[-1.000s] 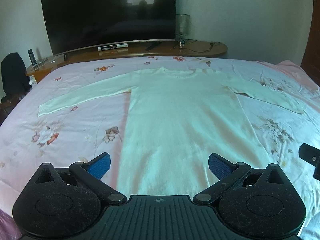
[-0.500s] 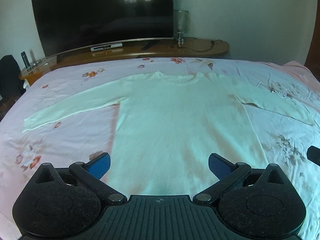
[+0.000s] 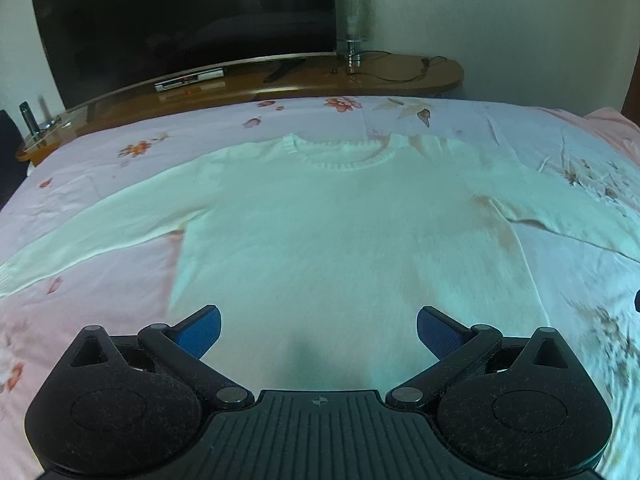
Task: Fold small clothes
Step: 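Grasp the sweater sleeve cuff with the right gripper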
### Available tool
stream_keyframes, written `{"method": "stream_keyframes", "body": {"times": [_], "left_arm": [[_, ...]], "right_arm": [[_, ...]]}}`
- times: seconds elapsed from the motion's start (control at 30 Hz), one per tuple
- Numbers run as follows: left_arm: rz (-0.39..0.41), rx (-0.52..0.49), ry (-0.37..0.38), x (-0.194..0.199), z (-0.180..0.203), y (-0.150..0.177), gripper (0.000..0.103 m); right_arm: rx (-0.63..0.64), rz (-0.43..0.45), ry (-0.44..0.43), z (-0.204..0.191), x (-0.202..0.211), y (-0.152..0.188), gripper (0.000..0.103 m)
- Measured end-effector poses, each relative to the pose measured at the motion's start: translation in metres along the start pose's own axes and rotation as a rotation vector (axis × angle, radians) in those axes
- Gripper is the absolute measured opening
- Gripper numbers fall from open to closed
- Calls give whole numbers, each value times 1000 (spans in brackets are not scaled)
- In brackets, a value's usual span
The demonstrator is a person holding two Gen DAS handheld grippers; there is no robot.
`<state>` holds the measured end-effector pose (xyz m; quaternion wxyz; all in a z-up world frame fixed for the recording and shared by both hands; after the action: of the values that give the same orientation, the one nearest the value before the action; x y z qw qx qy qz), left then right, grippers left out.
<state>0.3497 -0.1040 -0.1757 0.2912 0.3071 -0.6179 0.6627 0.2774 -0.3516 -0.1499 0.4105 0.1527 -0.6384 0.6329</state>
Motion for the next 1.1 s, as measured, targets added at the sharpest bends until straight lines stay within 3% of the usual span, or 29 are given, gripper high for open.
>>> {"method": "stream_keyframes", "body": {"times": [0.1,0.4,0.77,0.93,1.03,1.1], "left_arm": [[1,-12,1,-22,14,-10,103],[-31,-37,18,-84,56,-30,103],[-45,-47,-6,-143,80,-59,103],[-53,-44,-19,-162,83,-67,103],[-61,-34,-25,-168,80,-68,103],[-66,-30,-26,-170,78,-68,103]], "right_arm": [[-21,-17,15,10,-26,-6,96],[-144,-108,50,64,-101,-10,73],[-347,-177,54,124,-166,-15,68],[-371,-138,89,142,-184,-26,62],[-391,-106,114,154,-193,-34,47],[-415,-86,125,163,-198,-38,31]]}}
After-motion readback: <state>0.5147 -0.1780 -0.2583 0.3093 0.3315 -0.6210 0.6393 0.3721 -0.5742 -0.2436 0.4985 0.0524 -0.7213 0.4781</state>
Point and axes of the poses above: each gripper's, at about its wrist camera, not at the fingertips, and x roughly against the way its jaws point, z to its right, y to its underside, the point moved 10 cm from there along -x, roughly the way its jaws point, and after that the axes turned 10 degrees about x, right-handed, at the moved point
